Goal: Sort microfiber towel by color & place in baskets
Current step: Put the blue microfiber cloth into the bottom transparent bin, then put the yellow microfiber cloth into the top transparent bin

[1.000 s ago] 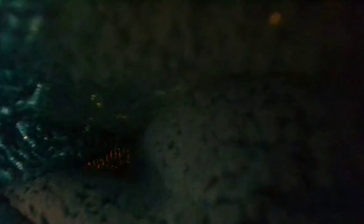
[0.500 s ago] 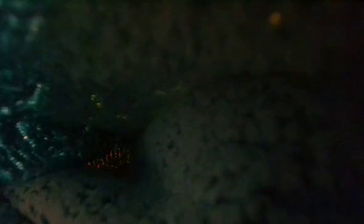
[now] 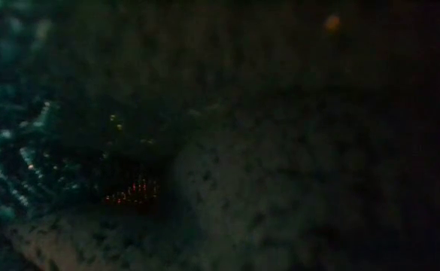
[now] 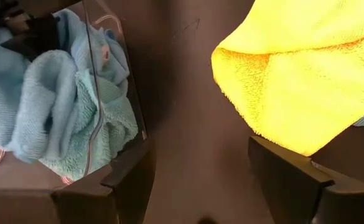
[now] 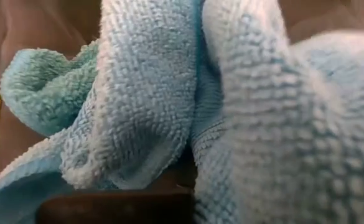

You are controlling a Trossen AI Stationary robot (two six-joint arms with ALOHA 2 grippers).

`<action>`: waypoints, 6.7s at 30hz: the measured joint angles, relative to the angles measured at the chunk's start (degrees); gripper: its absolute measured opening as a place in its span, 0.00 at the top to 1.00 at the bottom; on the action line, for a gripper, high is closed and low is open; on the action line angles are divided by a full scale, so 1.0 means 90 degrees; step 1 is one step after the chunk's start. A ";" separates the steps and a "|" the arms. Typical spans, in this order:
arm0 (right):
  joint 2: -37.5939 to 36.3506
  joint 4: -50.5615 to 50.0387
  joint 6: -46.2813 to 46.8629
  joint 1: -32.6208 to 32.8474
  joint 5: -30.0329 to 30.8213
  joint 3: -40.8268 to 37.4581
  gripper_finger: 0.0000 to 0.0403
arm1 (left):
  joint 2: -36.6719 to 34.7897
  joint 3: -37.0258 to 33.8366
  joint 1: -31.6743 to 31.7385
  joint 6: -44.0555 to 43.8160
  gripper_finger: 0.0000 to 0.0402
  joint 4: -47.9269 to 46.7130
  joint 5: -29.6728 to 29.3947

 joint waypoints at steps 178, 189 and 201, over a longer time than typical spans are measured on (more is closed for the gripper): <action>-0.2730 -0.2694 0.2596 0.4313 0.1067 -0.0030 0.51 | 0.0799 -0.0002 0.1015 0.2514 0.78 0.3907 0.2375; -0.2716 -0.2651 0.2551 0.4312 0.1093 -0.0030 0.51 | 0.0964 0.0002 0.1095 0.2568 0.64 0.4072 0.2354; -0.2716 -0.2554 0.2499 0.4312 0.1215 -0.0030 0.51 | 0.1589 -0.0005 0.1112 0.2957 0.61 0.4893 0.2459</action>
